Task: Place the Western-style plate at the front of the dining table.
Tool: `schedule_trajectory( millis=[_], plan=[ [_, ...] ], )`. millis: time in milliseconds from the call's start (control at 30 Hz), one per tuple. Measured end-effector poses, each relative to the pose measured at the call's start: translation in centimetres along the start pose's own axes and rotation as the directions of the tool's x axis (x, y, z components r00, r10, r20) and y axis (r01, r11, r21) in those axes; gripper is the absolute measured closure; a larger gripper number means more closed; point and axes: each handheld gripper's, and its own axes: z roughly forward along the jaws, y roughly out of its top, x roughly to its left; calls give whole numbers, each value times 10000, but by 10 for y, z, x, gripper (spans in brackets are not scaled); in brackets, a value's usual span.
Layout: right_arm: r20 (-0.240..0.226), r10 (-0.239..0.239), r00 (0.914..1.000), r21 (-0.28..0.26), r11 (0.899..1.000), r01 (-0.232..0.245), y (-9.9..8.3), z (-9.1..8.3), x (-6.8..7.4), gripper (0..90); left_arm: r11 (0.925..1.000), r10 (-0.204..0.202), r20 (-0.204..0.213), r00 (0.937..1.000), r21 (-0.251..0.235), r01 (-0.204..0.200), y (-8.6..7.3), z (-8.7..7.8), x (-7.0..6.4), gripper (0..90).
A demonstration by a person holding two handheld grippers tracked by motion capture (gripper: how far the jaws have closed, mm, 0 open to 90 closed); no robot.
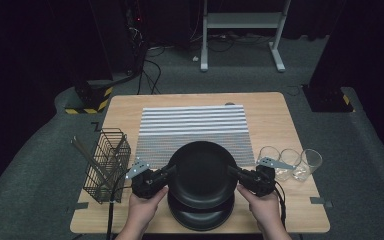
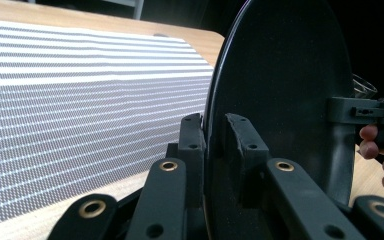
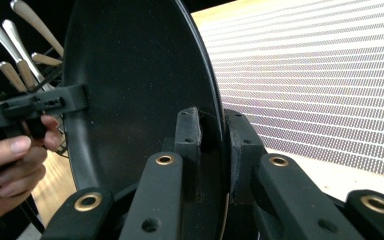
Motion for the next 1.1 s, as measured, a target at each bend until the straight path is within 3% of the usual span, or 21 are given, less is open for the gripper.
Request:
schedule_trajectory(
  millis=[167, 367, 733, 1100],
  plan=[
    [58, 104, 9999, 85, 9999, -104, 6, 4, -4, 769, 9993, 252, -210, 9995, -286, -258, 3, 3, -2, 780],
    [272, 70, 9996, -42, 10000, -68, 12, 7, -7, 764, 9990, 203, -208, 9996, -406, -212, 8, 12, 1, 779],
    [700, -116, 9975, -359, 9993, 142, 27, 7, -12, 764, 9933, 177, -191, 9997, -1137, -198, 17, 32, 6, 767],
    [985, -104, 9951, -628, 9979, 166, 38, 10, -19, 764, 9923, 128, -36, 9999, -1229, -132, 26, 48, 14, 766]
  ],
)
